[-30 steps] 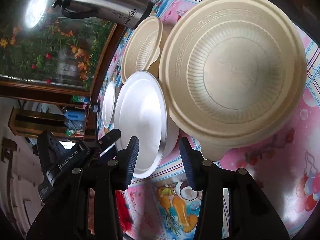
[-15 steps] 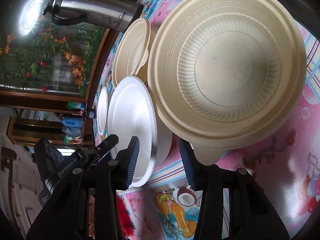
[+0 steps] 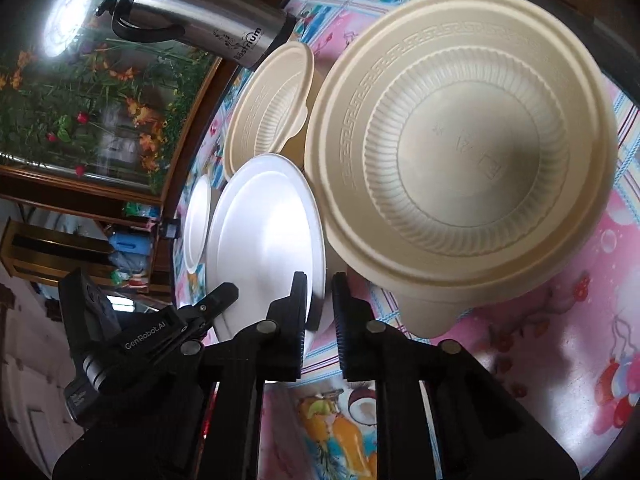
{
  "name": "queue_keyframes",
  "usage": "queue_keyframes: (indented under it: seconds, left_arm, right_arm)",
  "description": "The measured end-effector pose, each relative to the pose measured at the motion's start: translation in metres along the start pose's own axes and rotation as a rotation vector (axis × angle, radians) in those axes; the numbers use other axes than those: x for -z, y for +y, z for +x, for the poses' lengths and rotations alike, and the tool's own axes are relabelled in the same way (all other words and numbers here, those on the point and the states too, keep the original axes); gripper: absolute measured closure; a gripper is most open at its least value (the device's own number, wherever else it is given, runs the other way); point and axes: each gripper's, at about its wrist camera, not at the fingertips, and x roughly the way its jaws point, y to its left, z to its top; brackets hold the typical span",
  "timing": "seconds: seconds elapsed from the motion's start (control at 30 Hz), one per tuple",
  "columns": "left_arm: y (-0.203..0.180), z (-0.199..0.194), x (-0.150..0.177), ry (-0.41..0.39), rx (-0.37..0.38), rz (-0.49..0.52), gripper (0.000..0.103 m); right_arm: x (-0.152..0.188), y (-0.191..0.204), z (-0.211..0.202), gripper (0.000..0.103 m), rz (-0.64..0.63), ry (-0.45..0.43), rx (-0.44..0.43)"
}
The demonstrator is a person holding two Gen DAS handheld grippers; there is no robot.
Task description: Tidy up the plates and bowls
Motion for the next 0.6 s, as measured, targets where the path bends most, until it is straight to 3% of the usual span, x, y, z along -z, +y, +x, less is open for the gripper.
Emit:
queue_keyframes:
  seconds: [0.37, 0.6]
  left_arm:
    - [0.012, -0.012, 0.007, -0.014, 0.007, -0.017, 0.096]
    - [0.041, -0.056, 0.028, -0.083, 0.013, -0.065, 0.096]
  right_arm:
    - [0.007, 0.011, -0.002, 0.092, -0.030, -0.001, -0.003]
    - [0.033, 0.042, -0.008, 0.092, -0.107, 0.013, -0.031]
